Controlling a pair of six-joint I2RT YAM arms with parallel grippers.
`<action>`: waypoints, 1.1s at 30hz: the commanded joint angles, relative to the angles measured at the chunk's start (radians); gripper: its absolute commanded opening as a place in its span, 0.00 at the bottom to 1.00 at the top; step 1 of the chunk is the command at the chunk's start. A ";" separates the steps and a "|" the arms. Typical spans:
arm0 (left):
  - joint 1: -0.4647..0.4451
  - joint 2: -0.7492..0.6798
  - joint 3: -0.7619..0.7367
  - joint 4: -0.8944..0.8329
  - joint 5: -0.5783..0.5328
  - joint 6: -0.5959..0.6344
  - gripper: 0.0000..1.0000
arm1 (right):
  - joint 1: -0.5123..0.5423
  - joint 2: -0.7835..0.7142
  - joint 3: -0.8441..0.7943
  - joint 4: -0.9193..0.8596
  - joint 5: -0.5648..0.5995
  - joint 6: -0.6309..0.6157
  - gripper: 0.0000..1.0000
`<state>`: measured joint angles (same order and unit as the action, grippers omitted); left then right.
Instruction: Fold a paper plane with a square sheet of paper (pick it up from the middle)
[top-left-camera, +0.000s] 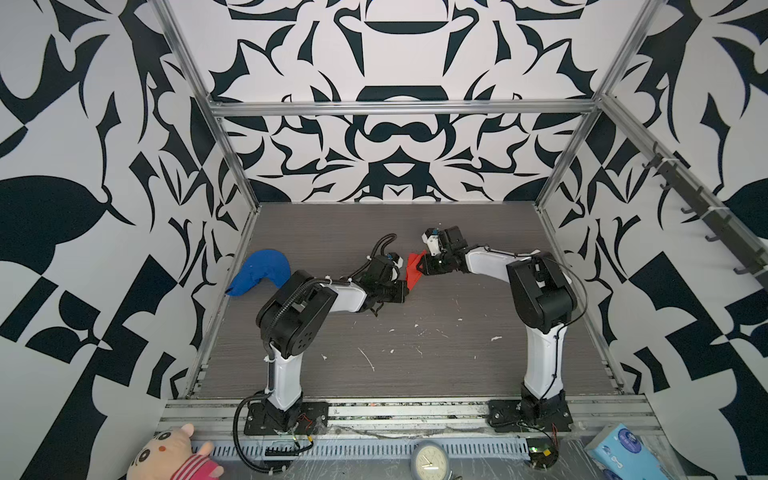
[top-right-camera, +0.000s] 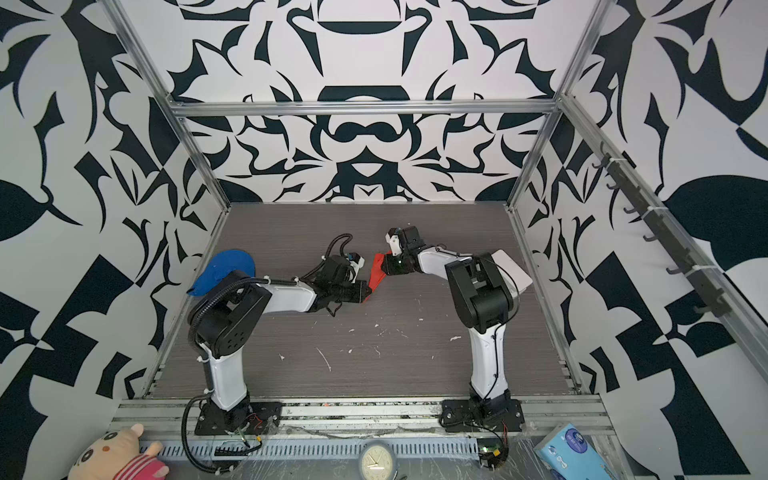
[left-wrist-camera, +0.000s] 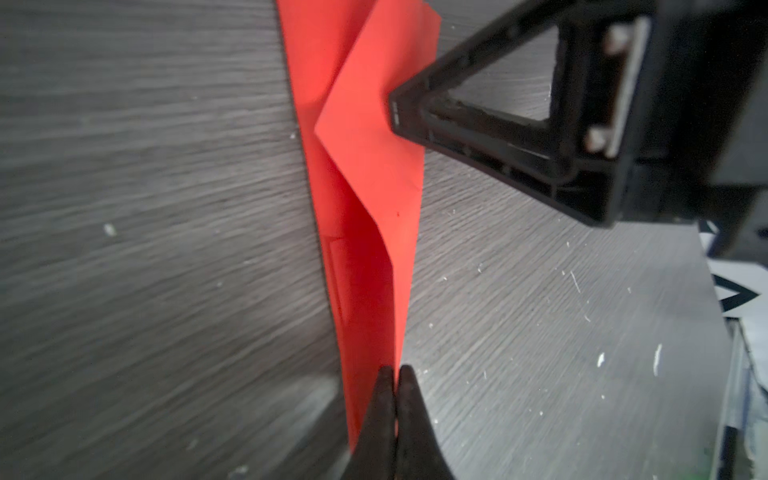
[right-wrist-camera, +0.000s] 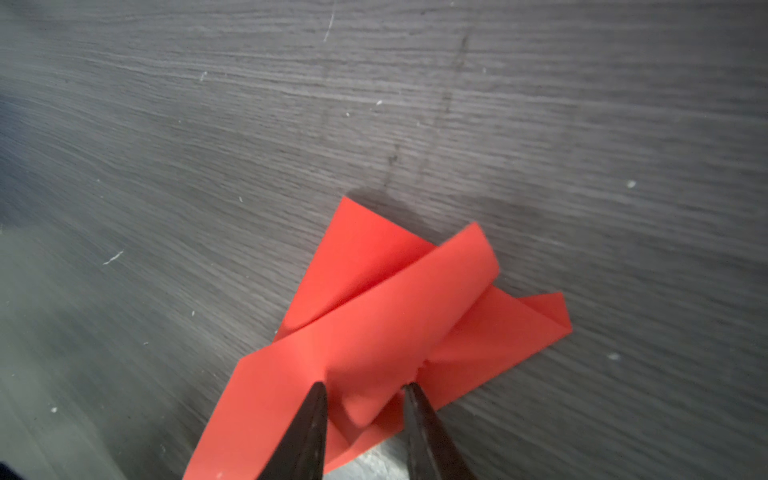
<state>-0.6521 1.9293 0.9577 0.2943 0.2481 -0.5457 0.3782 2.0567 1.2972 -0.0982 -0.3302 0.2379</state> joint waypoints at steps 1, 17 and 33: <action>0.028 0.029 -0.003 0.028 0.076 -0.090 0.04 | -0.010 0.046 -0.035 -0.098 0.017 0.015 0.38; 0.078 0.062 0.019 0.022 0.215 -0.257 0.00 | -0.066 -0.112 -0.121 0.090 -0.161 0.123 0.44; 0.072 0.078 0.110 -0.162 0.229 -0.204 0.00 | 0.027 -0.185 -0.197 0.244 -0.302 0.158 0.15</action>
<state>-0.5774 1.9862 1.0451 0.1982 0.4606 -0.7647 0.3912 1.8561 1.0546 0.1043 -0.5854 0.3908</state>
